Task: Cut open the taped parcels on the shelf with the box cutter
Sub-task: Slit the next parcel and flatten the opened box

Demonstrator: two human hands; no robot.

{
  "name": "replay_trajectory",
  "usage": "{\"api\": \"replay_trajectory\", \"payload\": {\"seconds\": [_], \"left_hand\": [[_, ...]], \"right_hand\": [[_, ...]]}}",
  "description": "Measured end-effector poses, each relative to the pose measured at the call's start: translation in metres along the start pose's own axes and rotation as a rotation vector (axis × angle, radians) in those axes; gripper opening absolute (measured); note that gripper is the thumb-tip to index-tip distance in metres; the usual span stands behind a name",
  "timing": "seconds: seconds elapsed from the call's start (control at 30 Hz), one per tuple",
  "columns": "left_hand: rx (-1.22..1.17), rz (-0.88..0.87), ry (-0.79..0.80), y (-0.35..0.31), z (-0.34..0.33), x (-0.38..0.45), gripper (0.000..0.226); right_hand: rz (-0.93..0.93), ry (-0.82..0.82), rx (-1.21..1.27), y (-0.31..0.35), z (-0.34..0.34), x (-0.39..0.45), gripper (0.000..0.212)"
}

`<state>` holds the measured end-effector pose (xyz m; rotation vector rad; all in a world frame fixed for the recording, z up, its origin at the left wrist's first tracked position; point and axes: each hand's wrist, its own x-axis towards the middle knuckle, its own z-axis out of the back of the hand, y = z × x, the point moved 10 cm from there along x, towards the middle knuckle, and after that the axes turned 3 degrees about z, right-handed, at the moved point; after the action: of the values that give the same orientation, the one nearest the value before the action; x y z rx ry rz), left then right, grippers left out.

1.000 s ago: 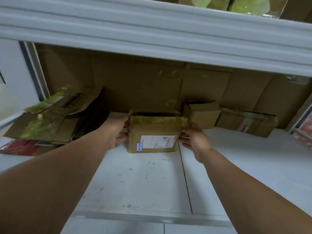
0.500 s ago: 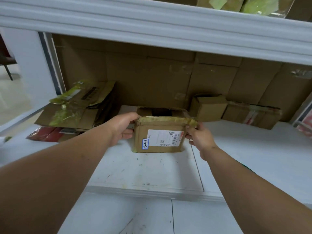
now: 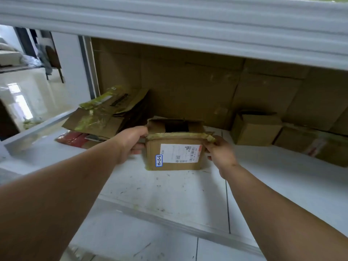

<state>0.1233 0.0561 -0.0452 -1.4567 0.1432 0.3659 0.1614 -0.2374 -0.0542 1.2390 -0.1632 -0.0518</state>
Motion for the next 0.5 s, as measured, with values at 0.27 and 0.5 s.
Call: {"api": "replay_trajectory", "payload": {"seconds": [0.27,0.5], "left_hand": [[-0.028,0.048,-0.014,0.018,-0.033,-0.012,0.109],[-0.118,0.002,-0.225,0.034,-0.030,-0.015,0.072]], "right_hand": [[0.014,0.192,-0.087,-0.015,-0.004,0.020,0.030],[0.066,0.293,-0.106,-0.019,-0.006,0.025,0.023]]}}
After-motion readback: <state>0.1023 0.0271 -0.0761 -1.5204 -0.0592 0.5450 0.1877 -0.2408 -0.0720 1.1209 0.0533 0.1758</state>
